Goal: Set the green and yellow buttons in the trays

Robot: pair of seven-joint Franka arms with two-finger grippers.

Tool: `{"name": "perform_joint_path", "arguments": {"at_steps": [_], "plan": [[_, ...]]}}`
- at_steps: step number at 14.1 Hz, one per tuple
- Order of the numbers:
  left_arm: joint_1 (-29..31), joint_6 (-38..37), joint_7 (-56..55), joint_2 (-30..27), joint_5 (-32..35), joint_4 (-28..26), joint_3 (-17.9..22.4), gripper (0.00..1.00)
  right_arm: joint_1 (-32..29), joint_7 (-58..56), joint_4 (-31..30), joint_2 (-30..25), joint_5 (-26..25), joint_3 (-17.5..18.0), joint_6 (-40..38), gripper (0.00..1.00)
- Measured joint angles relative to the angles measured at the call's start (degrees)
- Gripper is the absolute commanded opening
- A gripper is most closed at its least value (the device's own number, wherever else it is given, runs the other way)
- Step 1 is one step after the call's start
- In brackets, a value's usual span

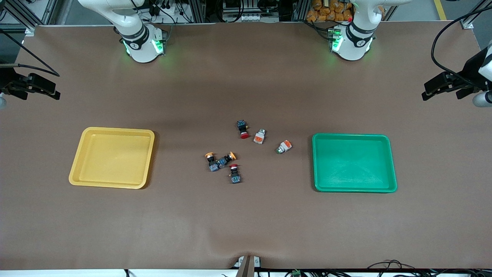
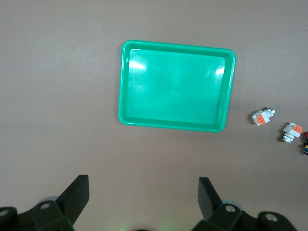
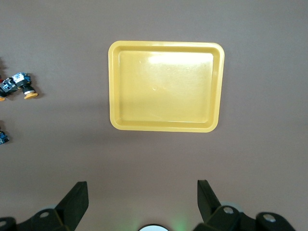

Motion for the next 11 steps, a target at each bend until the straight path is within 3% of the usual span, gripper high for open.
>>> {"name": "perform_joint_path", "arguments": {"at_steps": [5, 11], "plan": [[-0.9, -1.4, -1.0, 2.5, 0.0, -0.4, -0.6, 1.00, -0.6, 0.0, -0.1, 1.4, 0.0, -0.6, 0.0, 1.00], [-3.8, 0.9, -6.5, 8.2, 0.0, -1.0, -2.8, 1.00, -0.5, 3.2, -0.1, 7.2, 0.1, -0.6, 2.9, 1.00]]}}
